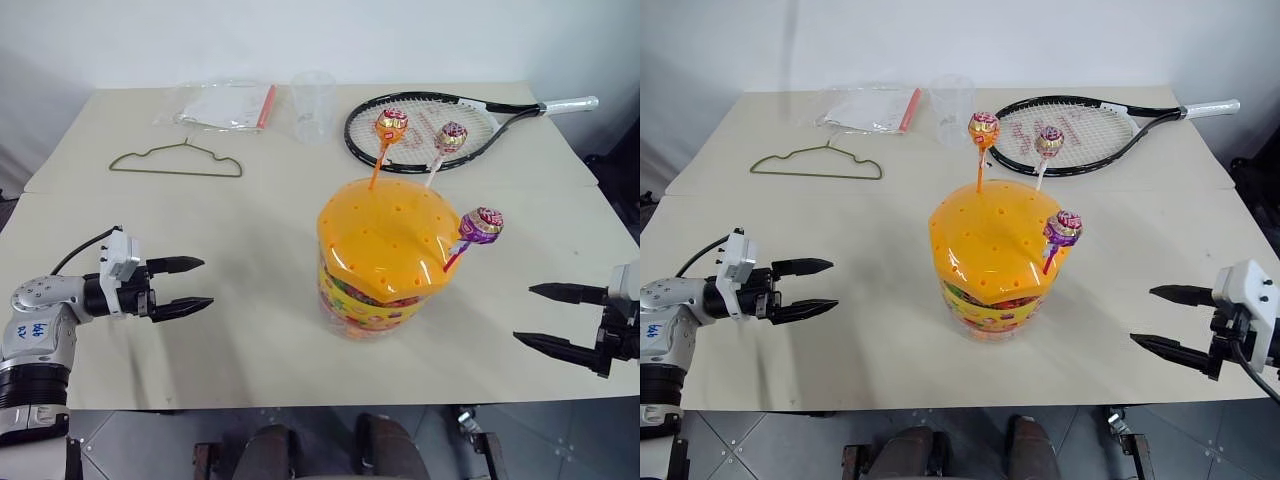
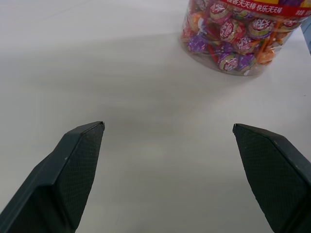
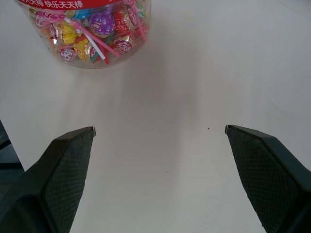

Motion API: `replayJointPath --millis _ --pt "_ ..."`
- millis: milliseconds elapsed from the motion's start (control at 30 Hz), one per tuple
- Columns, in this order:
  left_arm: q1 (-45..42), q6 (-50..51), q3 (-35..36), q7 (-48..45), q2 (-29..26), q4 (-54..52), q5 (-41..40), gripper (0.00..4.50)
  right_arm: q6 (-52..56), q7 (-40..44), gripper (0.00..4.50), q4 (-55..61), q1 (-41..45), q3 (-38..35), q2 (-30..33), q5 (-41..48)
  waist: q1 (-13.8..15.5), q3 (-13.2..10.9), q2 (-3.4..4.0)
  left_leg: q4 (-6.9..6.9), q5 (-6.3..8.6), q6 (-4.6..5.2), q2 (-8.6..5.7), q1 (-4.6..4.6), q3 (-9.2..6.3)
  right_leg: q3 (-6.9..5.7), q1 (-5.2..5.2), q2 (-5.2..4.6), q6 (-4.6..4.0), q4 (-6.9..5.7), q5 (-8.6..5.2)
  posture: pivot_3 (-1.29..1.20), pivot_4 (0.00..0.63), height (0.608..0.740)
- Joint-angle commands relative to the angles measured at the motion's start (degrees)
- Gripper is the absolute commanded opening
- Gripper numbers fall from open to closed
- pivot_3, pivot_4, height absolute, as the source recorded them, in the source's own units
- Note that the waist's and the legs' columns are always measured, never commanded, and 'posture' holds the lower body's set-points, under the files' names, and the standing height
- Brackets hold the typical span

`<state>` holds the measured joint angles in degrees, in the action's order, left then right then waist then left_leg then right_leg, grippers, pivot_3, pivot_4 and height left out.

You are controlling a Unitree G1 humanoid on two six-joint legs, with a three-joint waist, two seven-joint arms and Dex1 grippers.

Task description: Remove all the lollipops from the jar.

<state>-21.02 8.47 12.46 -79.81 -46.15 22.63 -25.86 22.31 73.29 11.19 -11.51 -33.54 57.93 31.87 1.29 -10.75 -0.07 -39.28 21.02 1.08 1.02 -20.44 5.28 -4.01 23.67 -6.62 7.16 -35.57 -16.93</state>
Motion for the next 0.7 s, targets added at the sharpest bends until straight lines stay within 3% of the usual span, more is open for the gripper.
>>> replayJointPath --millis 33,433,700 --pt "0.1 0.8 1.5 0.2 -0.9 -2.6 -1.4 4.5 -0.6 0.1 4.48 0.2 1.1 -0.7 0.2 0.6 0.0 0.0 0.0 0.0 0.0 0.0 0.0 0.0 0.0 0.0 0.0 0.0 0.0 -0.01 0.0 0.0 0.15 0.74" --pt "-3.2 12.8 4.4 3.0 -4.9 -10.0 -6.3 4.5 2.9 -3.5 4.48 4.6 0.9 -5.8 -2.1 4.9 0.0 0.0 -0.02 -0.06 0.0 0.0 0.02 0.0 -0.01 0.0 -0.01 0.01 0.0 -0.05 0.0 0.0 0.15 0.74" --pt "-17.9 14.0 0.9 -3.5 -4.9 -10.0 -9.1 4.5 10.6 -8.9 4.48 13.1 0.2 -14.3 -4.0 14.3 0.2 0.0 -0.07 -0.37 0.04 0.03 -0.08 -0.09 -0.07 -0.05 -0.11 0.04 0.03 -0.11 0.02 0.0 0.15 0.74"
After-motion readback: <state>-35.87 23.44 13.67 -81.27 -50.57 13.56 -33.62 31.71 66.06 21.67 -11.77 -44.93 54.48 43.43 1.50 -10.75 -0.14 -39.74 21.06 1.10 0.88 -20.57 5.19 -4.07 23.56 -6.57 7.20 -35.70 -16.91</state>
